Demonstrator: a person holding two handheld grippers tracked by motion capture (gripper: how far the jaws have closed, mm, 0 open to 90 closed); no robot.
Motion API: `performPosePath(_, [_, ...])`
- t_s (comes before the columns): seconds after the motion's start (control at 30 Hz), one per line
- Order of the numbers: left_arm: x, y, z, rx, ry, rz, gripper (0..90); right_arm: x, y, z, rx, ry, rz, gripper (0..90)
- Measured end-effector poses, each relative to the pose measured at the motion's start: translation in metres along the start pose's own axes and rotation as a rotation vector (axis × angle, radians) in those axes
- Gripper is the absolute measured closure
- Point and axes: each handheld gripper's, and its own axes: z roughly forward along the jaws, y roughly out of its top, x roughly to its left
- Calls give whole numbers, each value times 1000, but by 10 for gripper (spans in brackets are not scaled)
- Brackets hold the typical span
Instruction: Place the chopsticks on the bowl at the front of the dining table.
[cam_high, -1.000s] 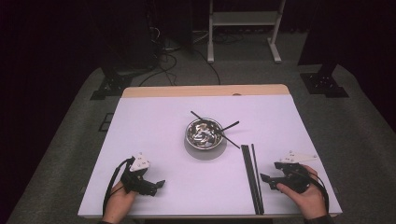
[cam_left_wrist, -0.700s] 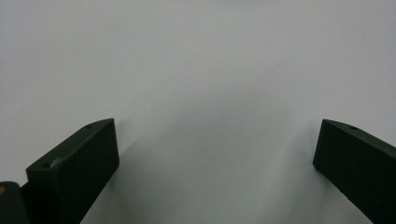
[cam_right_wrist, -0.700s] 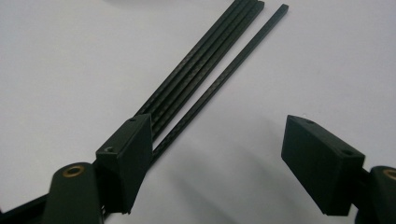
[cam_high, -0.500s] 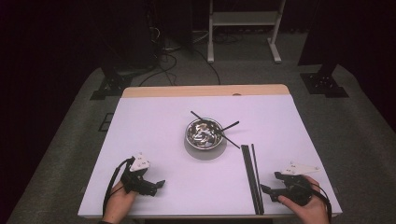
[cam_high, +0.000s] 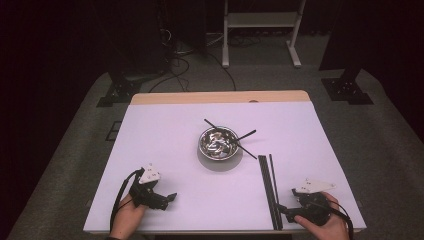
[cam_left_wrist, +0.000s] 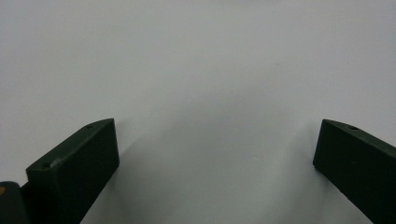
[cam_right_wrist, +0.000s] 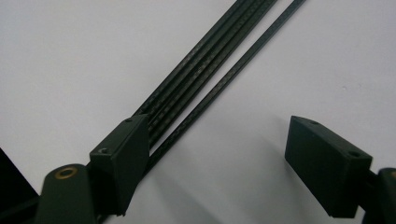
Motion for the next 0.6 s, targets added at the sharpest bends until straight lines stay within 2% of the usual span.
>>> performPosePath(0.4, [0,0,0,0,0,0,0,1,0,3,29,-48,-32,183])
performPosePath(0.6, [0,0,0,0,0,0,0,-3,-1,1,34,-65,-23,183])
